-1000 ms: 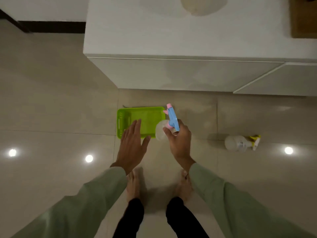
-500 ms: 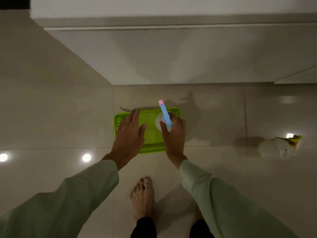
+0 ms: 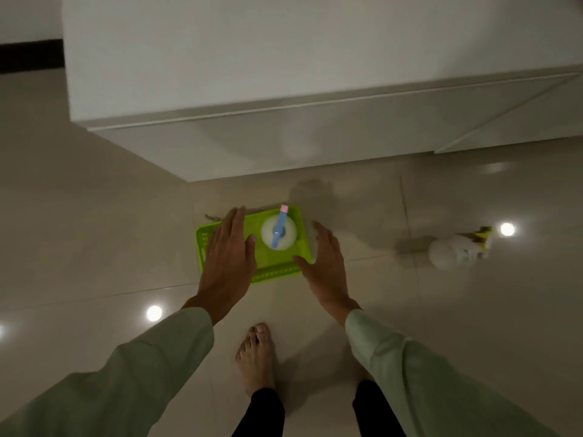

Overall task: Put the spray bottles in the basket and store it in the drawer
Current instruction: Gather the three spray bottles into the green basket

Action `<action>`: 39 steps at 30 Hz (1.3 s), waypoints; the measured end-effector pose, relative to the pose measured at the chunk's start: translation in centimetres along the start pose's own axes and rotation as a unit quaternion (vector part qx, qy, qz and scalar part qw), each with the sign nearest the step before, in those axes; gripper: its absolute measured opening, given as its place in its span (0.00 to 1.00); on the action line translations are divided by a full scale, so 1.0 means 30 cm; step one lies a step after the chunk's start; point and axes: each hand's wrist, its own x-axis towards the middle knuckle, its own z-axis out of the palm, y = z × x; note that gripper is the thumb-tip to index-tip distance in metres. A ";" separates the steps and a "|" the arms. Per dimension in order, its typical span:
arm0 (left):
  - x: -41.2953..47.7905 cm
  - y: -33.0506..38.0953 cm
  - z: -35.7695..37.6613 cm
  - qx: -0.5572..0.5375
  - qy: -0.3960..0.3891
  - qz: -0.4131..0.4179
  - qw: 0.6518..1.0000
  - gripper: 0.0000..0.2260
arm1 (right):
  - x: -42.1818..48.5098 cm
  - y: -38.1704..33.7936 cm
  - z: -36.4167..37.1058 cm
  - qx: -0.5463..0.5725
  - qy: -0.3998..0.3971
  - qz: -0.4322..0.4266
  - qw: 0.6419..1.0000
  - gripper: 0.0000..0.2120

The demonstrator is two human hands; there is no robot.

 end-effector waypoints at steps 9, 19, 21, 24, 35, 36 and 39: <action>-0.115 0.462 0.147 -0.001 -0.021 0.110 0.994 0.22 | -0.189 0.222 -0.510 0.016 0.158 0.129 0.979 0.23; -0.068 0.779 0.603 0.035 -0.131 0.145 0.980 0.24 | -0.119 0.646 -0.807 0.152 0.259 0.323 0.897 0.25; -0.030 0.799 0.692 0.044 -0.147 0.147 0.977 0.24 | -0.062 0.738 -0.823 0.180 0.261 0.359 0.878 0.27; 0.041 0.815 0.825 0.056 -0.158 0.149 0.974 0.24 | 0.052 0.864 -0.831 0.263 0.267 0.408 0.833 0.30; 0.151 0.777 0.994 0.070 -0.159 0.135 0.976 0.24 | 0.275 0.982 -0.820 0.493 0.247 0.428 0.716 0.09; 0.147 0.772 0.982 0.072 -0.159 0.133 0.976 0.24 | 0.266 0.969 -0.824 0.492 0.226 0.436 0.719 0.06; 0.120 0.773 0.905 0.063 -0.148 0.128 0.979 0.24 | 0.214 0.874 -0.835 0.491 0.186 0.427 0.736 0.07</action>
